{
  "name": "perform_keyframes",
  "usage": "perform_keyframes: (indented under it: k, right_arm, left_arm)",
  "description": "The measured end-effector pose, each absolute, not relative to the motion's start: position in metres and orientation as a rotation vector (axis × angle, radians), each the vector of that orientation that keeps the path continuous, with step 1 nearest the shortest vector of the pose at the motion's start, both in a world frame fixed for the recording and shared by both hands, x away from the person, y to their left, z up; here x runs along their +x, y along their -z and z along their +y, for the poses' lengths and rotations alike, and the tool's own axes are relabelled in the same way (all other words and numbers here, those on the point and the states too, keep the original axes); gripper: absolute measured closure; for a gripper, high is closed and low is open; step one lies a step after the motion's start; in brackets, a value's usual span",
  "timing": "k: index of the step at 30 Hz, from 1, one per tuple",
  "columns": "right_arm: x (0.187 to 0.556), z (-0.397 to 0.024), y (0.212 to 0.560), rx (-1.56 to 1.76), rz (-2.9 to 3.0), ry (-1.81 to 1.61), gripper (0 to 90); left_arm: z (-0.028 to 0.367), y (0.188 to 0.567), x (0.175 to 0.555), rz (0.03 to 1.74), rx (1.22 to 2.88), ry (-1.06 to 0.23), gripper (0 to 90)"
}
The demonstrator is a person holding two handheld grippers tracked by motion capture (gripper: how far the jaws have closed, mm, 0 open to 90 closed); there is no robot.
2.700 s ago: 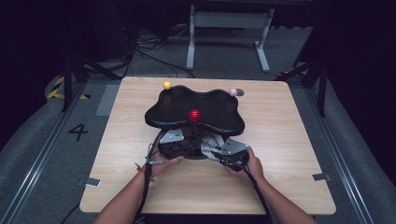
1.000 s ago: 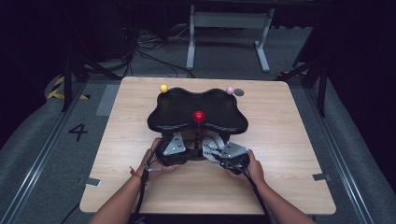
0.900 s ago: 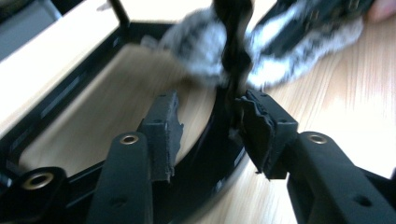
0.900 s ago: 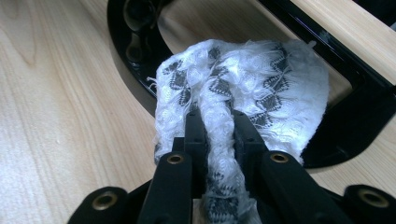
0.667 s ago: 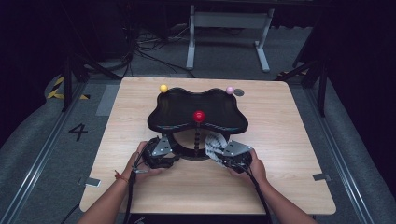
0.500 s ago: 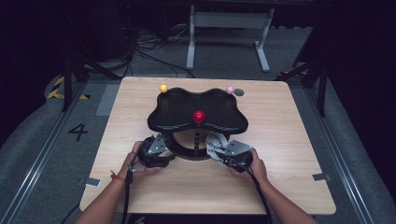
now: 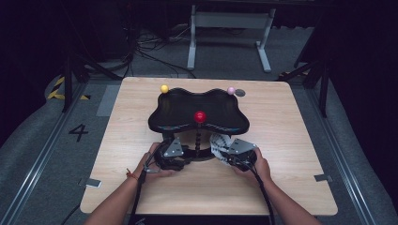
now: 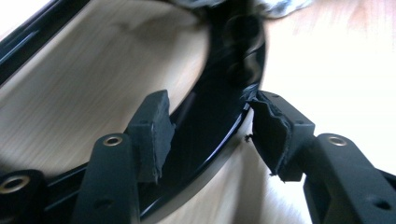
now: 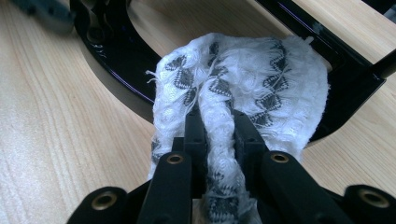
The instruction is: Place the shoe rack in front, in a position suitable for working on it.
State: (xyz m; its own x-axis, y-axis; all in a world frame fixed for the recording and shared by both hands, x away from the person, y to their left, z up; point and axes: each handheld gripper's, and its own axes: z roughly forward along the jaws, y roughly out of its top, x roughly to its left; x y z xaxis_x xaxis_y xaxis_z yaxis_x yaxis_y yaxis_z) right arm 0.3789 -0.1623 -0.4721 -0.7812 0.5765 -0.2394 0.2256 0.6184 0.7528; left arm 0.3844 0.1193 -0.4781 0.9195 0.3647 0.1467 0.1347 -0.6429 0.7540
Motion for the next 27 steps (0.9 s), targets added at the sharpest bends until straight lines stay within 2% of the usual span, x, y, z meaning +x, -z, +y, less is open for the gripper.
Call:
perform_keyframes:
  k: [5,9,10,12,13,17,27]
  right_arm:
    - [0.379,-0.163,0.472,0.629,2.379,-1.017,79.3]
    - [0.379,-0.163,0.472,0.628,2.382,-1.014,79.2]
    - [0.379,-0.164,0.472,0.629,2.383,-1.012,79.2]
    - [0.379,-0.164,0.472,0.632,2.385,-1.011,79.2]
    - [0.379,-0.164,0.471,0.632,2.390,-1.013,79.1]
    - [0.377,-0.163,0.470,0.609,2.406,-1.017,79.1]
    - [0.368,-0.142,0.463,0.524,2.431,-1.019,79.2]
  left_arm:
    - [0.111,0.477,0.382,0.324,2.248,-0.364,55.7]
    - [0.104,0.476,0.379,0.301,2.225,-0.359,65.8]
    - [0.102,0.476,0.378,0.321,2.226,-0.360,64.6]
    - [0.103,0.476,0.380,0.327,2.217,-0.343,69.2]
    - [0.104,0.475,0.382,0.311,2.225,-0.365,69.9]
    - [0.102,0.476,0.380,0.341,2.207,-0.311,71.7]
    - [0.092,0.475,0.378,0.348,2.198,-0.273,73.1]
